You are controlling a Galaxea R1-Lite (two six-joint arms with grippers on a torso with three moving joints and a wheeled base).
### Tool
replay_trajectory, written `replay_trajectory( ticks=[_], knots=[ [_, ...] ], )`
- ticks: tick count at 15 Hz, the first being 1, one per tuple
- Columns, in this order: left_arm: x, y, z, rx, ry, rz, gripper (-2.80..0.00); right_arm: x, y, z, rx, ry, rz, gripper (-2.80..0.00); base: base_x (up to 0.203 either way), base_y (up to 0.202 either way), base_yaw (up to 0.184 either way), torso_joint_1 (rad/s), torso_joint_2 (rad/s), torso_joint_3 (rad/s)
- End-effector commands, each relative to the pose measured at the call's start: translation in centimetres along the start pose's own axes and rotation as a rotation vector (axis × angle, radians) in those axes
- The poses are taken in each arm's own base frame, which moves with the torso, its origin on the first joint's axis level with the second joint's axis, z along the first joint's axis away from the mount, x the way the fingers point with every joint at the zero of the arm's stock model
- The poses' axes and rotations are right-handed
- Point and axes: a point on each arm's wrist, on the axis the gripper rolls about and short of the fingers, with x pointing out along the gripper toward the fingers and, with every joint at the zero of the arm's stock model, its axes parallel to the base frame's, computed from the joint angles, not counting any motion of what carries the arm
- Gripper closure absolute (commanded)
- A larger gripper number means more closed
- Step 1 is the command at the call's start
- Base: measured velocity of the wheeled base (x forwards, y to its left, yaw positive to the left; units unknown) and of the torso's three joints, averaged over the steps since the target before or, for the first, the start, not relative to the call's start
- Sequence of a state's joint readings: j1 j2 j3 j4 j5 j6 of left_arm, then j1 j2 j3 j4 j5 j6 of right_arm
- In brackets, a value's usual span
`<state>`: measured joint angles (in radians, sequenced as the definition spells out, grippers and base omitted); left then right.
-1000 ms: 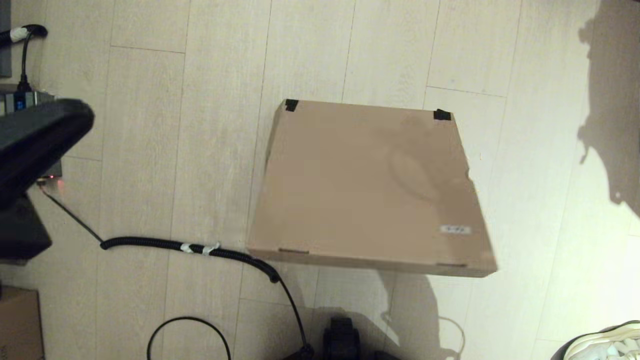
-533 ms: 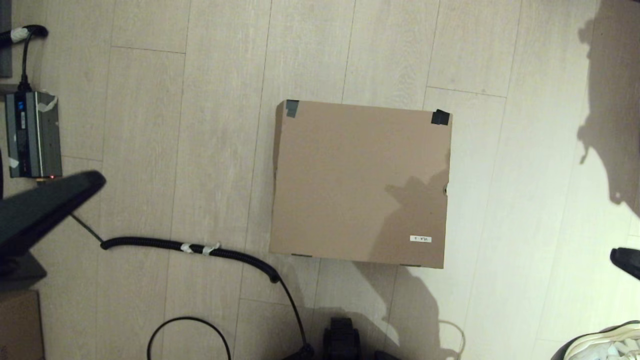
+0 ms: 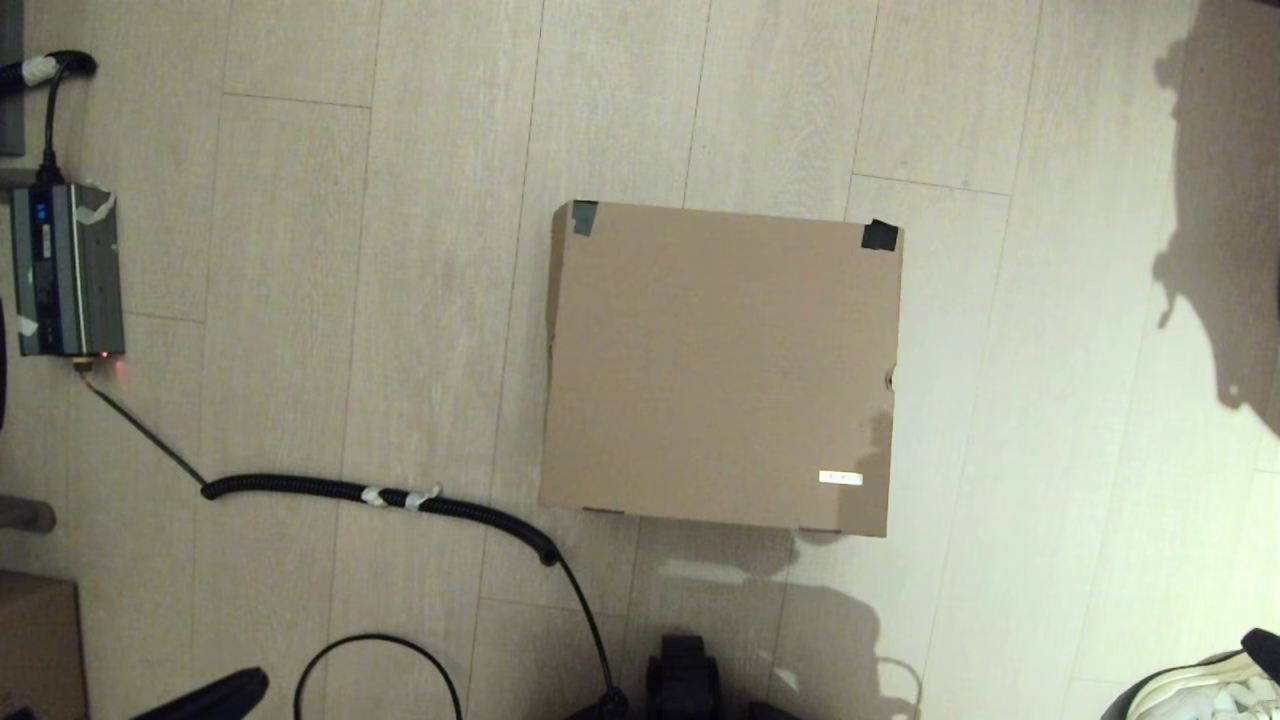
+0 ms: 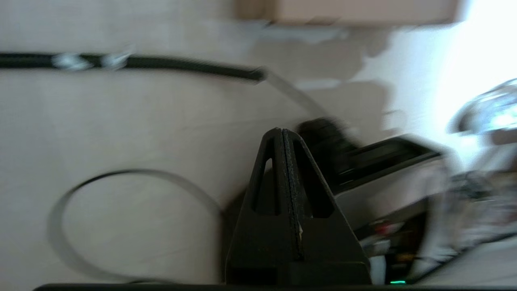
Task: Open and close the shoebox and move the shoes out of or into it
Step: Close the shoe box
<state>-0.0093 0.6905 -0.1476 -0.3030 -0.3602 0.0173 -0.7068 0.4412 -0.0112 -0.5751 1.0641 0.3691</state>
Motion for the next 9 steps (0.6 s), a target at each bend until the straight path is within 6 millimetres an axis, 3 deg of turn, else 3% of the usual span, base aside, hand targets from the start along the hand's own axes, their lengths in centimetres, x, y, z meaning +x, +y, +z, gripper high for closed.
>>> replay_trajectory(
  ticks=[1,4,6,9],
  knots=[
    [-0.7,-0.1,-1.2,0.02,-0.01,0.04,0.0,-1.4,2.0,-2.8,-0.056,-0.028,-0.098,0.0,0.0,0.0,0.0,0.0,0.0,0.0],
    [-1.0,-0.2,-4.1,0.017,0.05,0.067,0.0,-2.3,3.4,-6.1,0.154,0.015,-0.294,0.0,0.0,0.0,0.0,0.0,0.0,0.0],
    [-1.7,-0.3,-5.2,0.037,0.114,0.135,0.0,-2.2,3.7,-5.8,0.081,0.015,-0.329,0.0,0.0,0.0,0.0,0.0,0.0,0.0],
    [-2.2,-0.5,-5.4,0.044,0.13,0.179,0.0,-1.7,2.6,-4.1,0.129,0.106,-0.322,0.0,0.0,0.0,0.0,0.0,0.0,0.0]
  ],
)
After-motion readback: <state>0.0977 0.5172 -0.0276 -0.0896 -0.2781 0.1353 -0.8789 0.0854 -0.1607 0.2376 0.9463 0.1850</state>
